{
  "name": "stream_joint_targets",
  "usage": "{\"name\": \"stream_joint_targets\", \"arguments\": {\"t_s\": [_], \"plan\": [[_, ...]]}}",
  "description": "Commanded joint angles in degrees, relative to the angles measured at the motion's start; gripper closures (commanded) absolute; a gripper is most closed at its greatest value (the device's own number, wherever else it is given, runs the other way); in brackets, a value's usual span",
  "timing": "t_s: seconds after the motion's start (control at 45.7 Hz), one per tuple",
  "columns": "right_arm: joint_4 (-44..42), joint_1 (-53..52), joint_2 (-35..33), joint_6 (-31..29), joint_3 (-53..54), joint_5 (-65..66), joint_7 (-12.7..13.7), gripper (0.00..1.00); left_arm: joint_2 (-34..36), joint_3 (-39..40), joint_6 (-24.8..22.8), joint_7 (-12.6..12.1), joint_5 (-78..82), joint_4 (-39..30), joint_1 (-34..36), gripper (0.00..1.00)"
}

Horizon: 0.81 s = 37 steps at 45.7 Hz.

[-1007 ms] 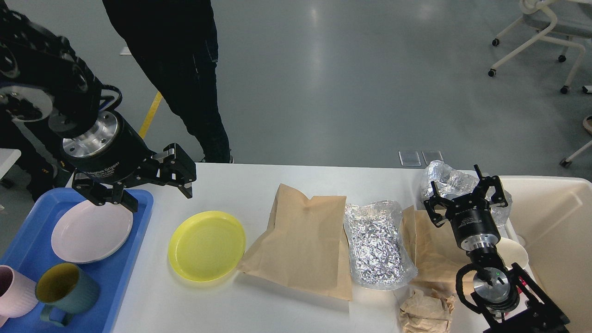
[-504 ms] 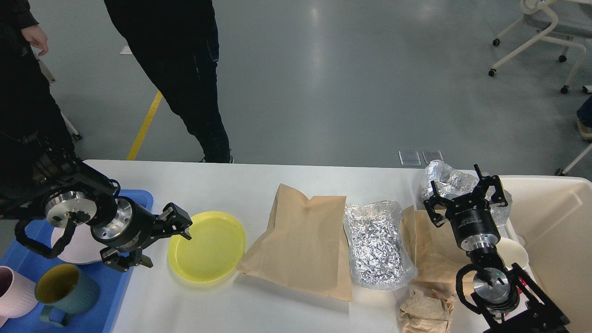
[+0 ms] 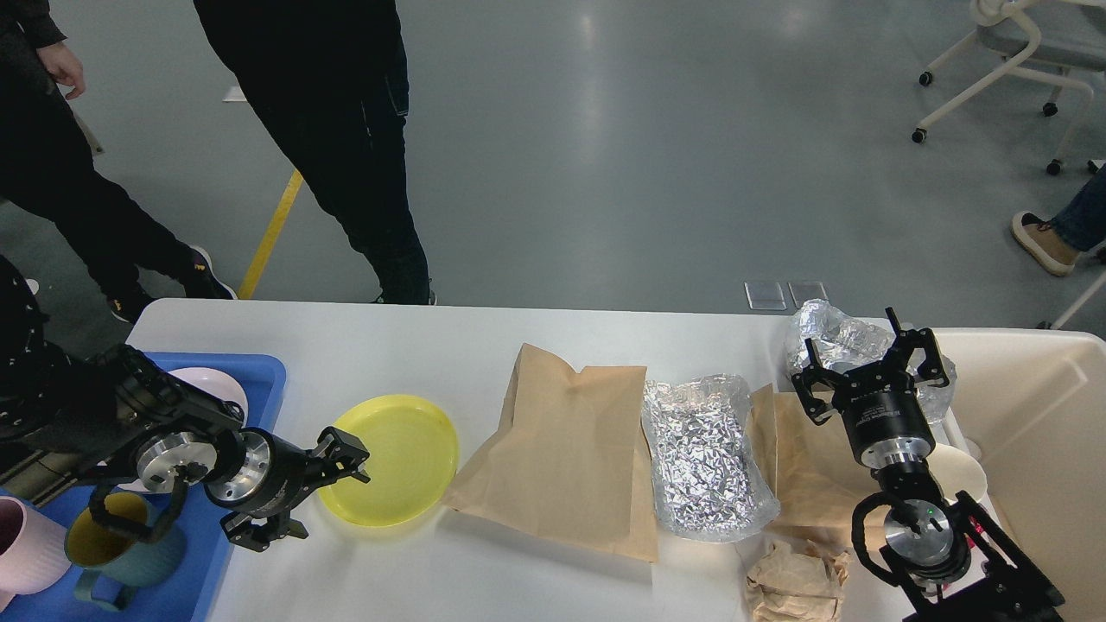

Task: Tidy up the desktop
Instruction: 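Grasp the rim of the yellow plate with the left gripper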

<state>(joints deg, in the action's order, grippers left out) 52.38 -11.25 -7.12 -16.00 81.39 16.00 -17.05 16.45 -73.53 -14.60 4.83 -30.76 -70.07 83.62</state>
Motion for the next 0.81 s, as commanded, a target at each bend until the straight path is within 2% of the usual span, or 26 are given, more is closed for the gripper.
{"name": "stream_joint_targets", "arguments": {"t_s": [0.0, 0.088, 0.504, 0.788], "plan": [[0.0, 0.0, 0.0, 0.0, 0.0, 0.0, 0.0, 0.00, -0.2, 0.5, 5.8, -0.3, 0.0, 1.4, -2.2, 0.05], [0.0, 0.0, 0.0, 0.0, 0.0, 0.0, 0.0, 0.00, -0.2, 1.0, 7.8, -0.3, 0.0, 1.4, -2.8, 0.05], [0.0, 0.0, 0.0, 0.0, 0.0, 0.0, 0.0, 0.00, -0.2, 2.9, 10.4, 0.3, 0.1, 4.5, -5.9, 0.07], [0.0, 0.0, 0.0, 0.0, 0.0, 0.0, 0.0, 0.00, -1.9, 5.1, 13.2, -0.1, 2.1, 7.9, -9.9, 0.14]]}}
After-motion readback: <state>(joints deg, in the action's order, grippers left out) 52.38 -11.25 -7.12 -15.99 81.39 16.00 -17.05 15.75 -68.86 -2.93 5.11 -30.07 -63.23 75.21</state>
